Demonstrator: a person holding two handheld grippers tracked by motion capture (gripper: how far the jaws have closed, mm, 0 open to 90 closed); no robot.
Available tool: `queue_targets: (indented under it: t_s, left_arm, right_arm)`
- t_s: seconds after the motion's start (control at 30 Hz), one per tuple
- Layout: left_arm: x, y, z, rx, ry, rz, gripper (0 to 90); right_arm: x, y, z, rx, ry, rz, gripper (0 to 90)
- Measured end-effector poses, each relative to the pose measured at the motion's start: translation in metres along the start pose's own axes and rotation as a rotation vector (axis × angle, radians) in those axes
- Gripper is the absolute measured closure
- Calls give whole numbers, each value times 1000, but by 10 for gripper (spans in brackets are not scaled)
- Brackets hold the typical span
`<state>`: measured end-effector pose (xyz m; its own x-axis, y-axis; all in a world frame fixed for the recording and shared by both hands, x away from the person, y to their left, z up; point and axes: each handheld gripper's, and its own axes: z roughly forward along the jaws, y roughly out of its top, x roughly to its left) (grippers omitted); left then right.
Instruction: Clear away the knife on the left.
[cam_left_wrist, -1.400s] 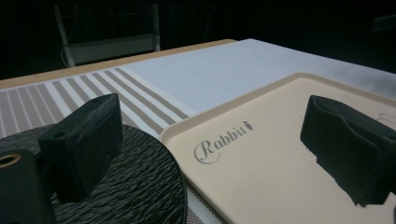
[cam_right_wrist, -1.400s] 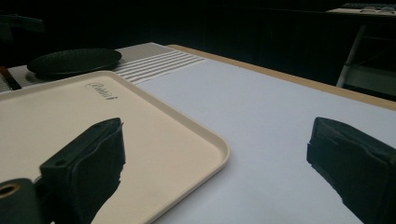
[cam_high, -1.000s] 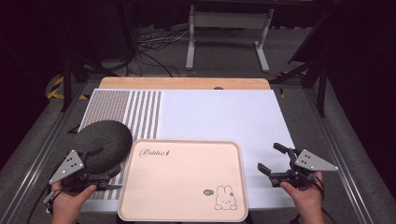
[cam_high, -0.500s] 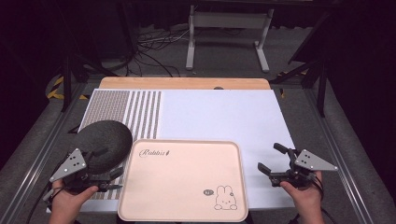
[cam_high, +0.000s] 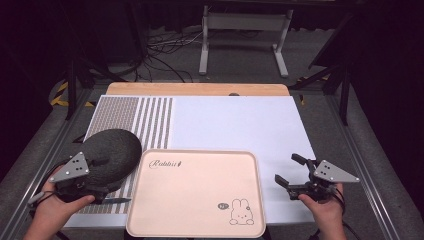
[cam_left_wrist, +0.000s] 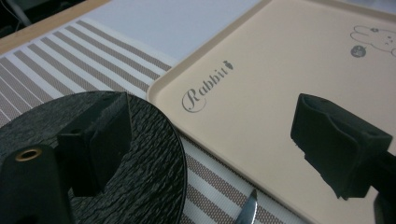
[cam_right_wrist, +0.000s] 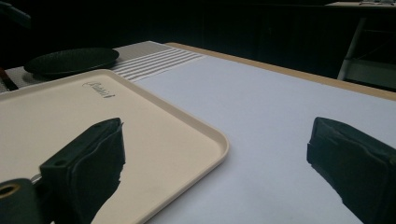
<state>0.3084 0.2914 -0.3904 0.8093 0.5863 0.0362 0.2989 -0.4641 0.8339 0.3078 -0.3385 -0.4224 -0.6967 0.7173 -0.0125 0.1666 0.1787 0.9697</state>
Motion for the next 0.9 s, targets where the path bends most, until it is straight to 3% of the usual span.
queue_targets:
  t_s: [0.2, 0.4, 0.57, 0.9]
  left_arm:
    - [2, 6, -5, 121, 16, 42, 150]
    - [6, 6, -10, 197, 16, 60, 159]
    - [10, 6, -13, 300, 27, 106, 169]
    - [16, 2, -23, 381, 12, 126, 165]
  right_arm:
    - [0, -1, 1, 6, 7, -1, 48]
    - [1, -2, 2, 9, 6, -12, 52]
    - [2, -1, 2, 12, 6, -18, 54]
    - [2, -1, 1, 4, 3, -22, 67]
